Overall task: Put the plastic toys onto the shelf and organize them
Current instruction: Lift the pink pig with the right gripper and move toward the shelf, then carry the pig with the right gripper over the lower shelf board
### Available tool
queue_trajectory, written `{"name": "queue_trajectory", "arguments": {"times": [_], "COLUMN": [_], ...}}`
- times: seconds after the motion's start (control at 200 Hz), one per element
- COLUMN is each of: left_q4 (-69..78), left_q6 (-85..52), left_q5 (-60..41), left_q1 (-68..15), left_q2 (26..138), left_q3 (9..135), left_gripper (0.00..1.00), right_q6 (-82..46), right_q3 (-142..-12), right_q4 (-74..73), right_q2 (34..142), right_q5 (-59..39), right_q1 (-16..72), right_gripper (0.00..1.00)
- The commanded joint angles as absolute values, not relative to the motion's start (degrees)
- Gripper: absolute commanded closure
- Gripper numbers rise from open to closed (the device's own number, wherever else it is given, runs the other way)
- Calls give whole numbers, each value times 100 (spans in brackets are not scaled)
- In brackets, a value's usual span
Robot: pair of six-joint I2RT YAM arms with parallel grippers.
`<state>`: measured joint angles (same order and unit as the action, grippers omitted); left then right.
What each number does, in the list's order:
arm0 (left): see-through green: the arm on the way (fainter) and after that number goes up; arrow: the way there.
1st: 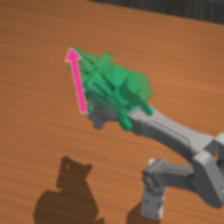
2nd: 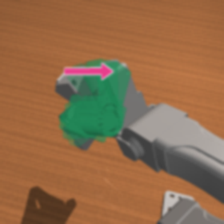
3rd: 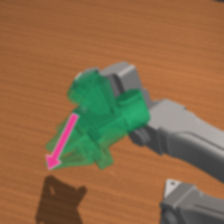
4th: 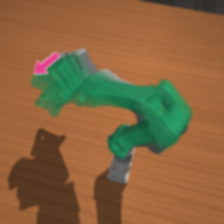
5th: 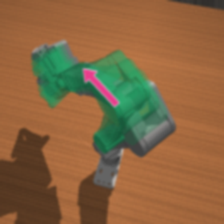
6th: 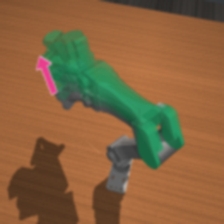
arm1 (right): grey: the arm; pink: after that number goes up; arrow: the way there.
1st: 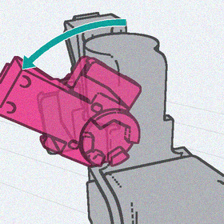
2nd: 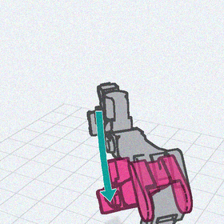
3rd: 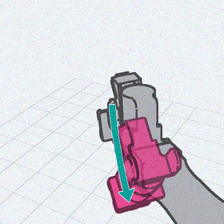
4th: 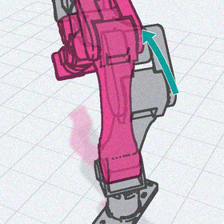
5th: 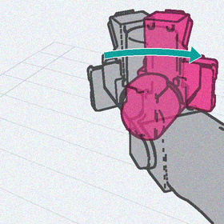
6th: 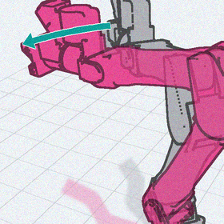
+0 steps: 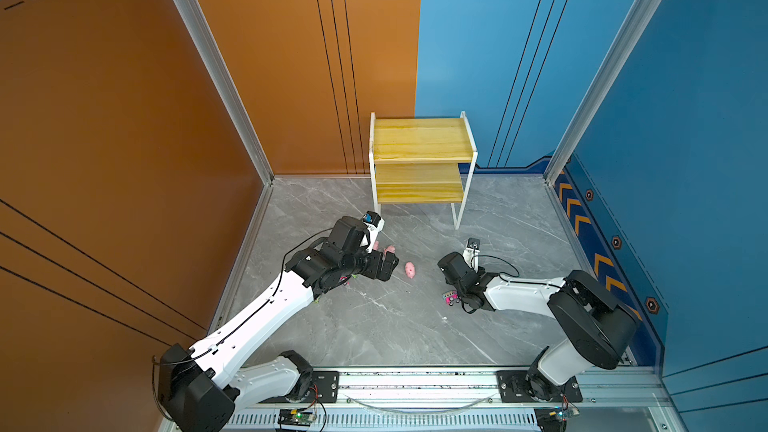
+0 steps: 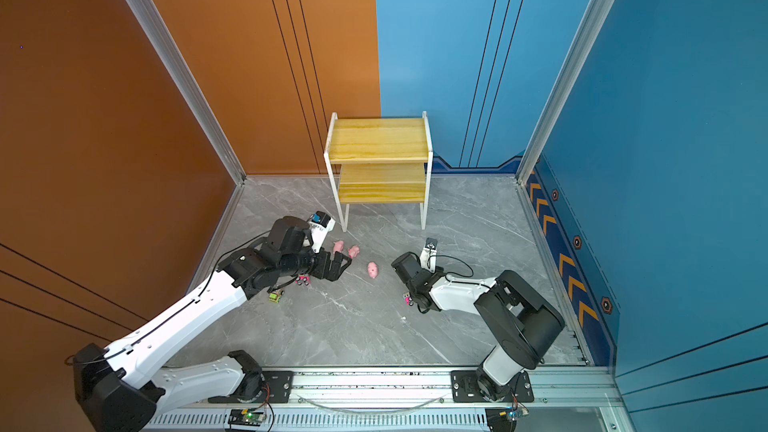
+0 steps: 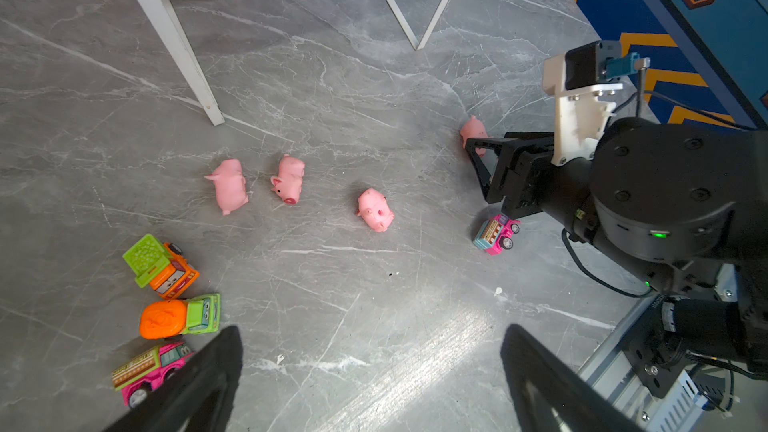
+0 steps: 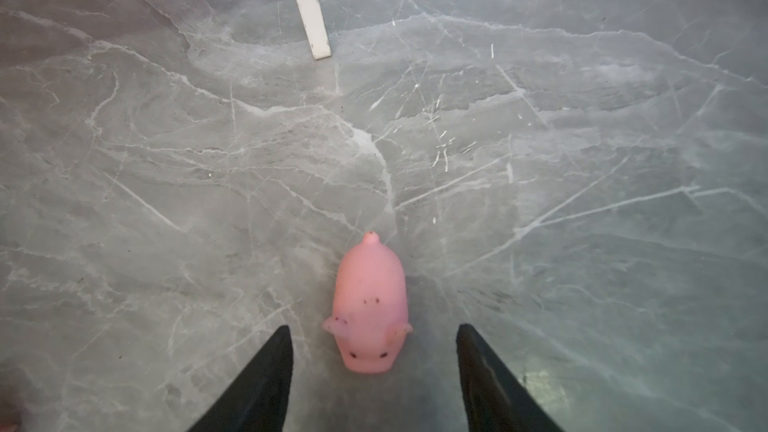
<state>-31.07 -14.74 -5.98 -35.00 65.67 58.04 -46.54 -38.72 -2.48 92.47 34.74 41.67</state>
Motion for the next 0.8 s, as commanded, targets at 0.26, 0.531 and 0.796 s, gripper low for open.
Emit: {"name": "queue_trajectory", "arguments": {"times": [0.26,0.531,0.796], "left_q4": [-3101,-3100,-3059], "left_q6": [-1433,-1459,-1518], "left_q5": [-547,-660,-801], "left_q1": [-3455,-3287,-3062], "left_q2": [6539,6609,6628], "left_q3": [5766,5779,5774], "left_gripper": [2,2,2], "right_q6": [-4267,-3899,-3464], "right_q3": [-4249,-4316,-4352], "right_q4": [-481,-558,-208], "right_q2": [9733,9779,9205], "right_q5": [3003,2571,2081], "right_q1": [3773,3551,3504], "right_gripper": [50,69,79]}}
